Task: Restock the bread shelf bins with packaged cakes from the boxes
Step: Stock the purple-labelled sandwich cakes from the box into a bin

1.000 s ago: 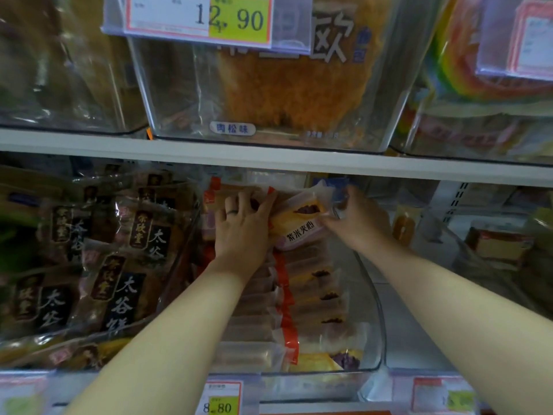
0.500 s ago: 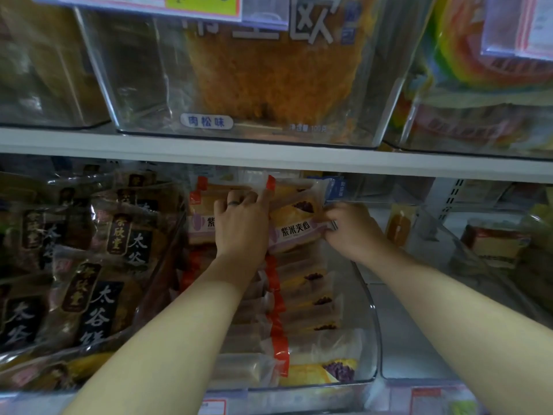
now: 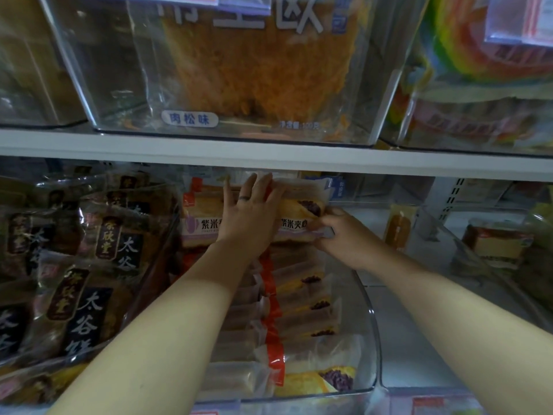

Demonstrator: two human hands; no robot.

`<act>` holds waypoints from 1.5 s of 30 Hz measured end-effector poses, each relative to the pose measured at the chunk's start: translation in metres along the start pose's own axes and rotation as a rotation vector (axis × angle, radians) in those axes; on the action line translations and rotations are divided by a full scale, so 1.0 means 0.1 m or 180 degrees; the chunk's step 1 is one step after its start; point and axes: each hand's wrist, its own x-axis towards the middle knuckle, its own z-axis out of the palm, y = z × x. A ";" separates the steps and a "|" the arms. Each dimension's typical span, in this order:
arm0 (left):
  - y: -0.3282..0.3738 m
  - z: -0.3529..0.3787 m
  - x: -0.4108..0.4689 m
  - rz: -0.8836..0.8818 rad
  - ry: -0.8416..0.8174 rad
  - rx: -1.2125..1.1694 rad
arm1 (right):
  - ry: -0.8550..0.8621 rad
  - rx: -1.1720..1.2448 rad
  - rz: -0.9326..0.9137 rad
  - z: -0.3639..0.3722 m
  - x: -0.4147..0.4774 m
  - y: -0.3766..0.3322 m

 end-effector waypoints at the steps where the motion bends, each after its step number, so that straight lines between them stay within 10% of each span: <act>1: -0.01 -0.01 0.01 0.0042 -0.0051 0.0088 | -0.0013 0.0060 0.0025 0.00 0.00 0.00; 12: 0.02 0.06 -0.26 0.0011 -0.0175 0.0323 | 0.0412 0.0340 -0.0087 -0.01 -0.08 -0.06; 34: -0.04 -0.10 -0.66 0.0104 0.0371 -0.2013 | 0.0405 0.0825 -0.0340 -0.14 -0.34 -0.03; 45: -0.07 -0.13 -0.10 -0.0062 0.0465 -0.0750 | 0.0803 0.0562 -0.0126 -0.04 0.13 0.03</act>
